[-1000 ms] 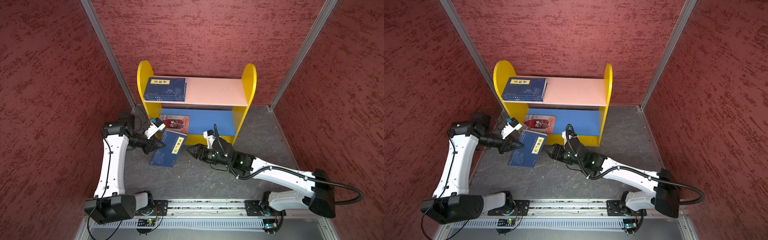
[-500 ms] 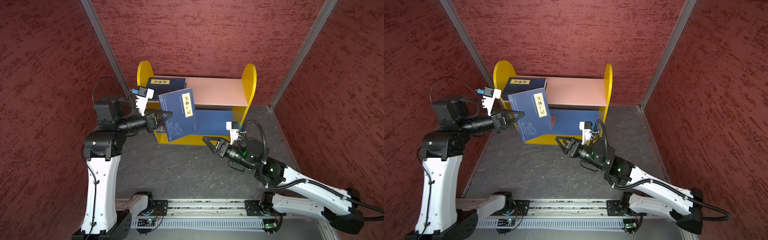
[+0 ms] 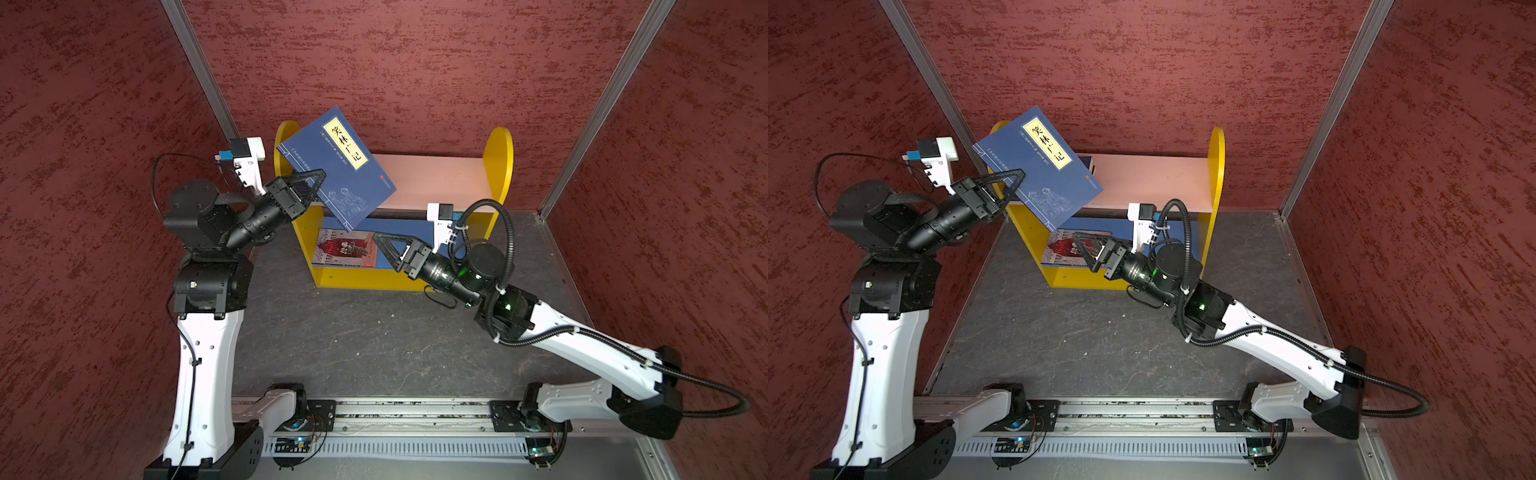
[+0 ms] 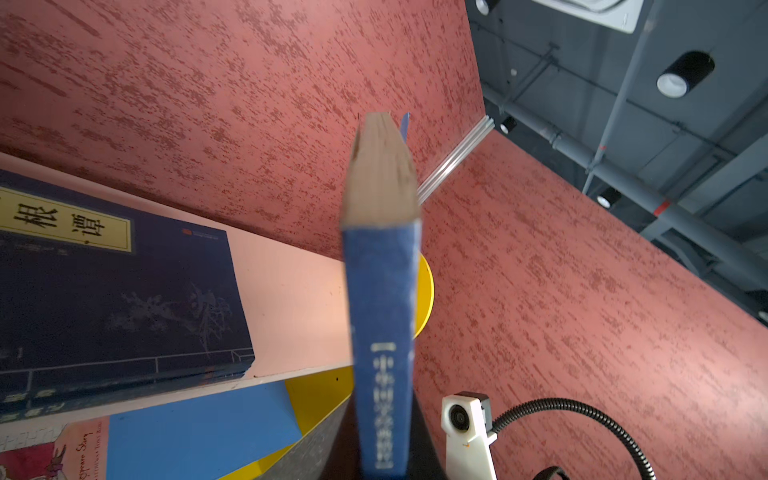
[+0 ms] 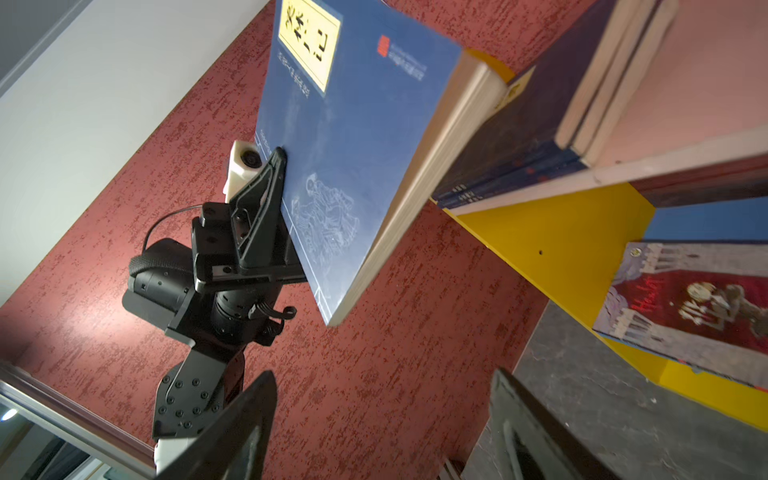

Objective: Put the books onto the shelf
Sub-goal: 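Carry the book over the pink shelf with the left gripper while the right reaches in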

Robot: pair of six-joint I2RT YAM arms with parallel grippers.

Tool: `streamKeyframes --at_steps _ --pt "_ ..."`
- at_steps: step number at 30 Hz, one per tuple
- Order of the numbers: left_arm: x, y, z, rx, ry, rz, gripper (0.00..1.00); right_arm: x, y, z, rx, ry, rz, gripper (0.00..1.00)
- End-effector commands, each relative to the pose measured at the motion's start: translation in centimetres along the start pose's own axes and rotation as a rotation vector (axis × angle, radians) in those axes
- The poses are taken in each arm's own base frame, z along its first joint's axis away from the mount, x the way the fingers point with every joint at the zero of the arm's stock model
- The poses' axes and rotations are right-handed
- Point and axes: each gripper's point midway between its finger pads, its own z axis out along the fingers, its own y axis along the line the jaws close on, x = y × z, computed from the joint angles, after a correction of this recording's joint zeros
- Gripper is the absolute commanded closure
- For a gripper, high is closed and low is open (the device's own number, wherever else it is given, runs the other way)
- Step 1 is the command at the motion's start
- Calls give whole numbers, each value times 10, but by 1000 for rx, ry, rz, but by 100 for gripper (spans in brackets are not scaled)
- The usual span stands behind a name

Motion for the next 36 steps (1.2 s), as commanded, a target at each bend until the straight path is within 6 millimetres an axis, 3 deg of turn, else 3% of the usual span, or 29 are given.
streamKeyframes --at_steps 1,8,12,16,20,23,29,32,36 --pt "-22 -21 -12 46 -125 -47 100 -22 25 15 -126 -27 12 18" --pt "-23 -13 -11 67 -146 -148 100 -40 16 52 -187 -32 52 19" --pt "-22 -4 -11 44 -153 -168 100 -47 18 68 -213 -25 59 26" --pt "-20 11 -10 1 -160 -211 100 -52 21 79 -221 -21 51 46" --pt "-21 28 -11 -57 -181 -259 100 -57 17 86 -201 -11 49 81" --pt "-20 38 -9 -77 -182 -304 100 -60 11 90 -163 6 35 99" --pt "-17 56 -12 -167 -178 -334 53 -77 4 92 -100 42 5 100" --pt "-12 67 -17 -229 -169 -328 46 -87 1 94 -66 88 -20 100" --pt "-7 84 -31 -343 -180 -338 44 -98 -10 94 -3 151 -41 100"
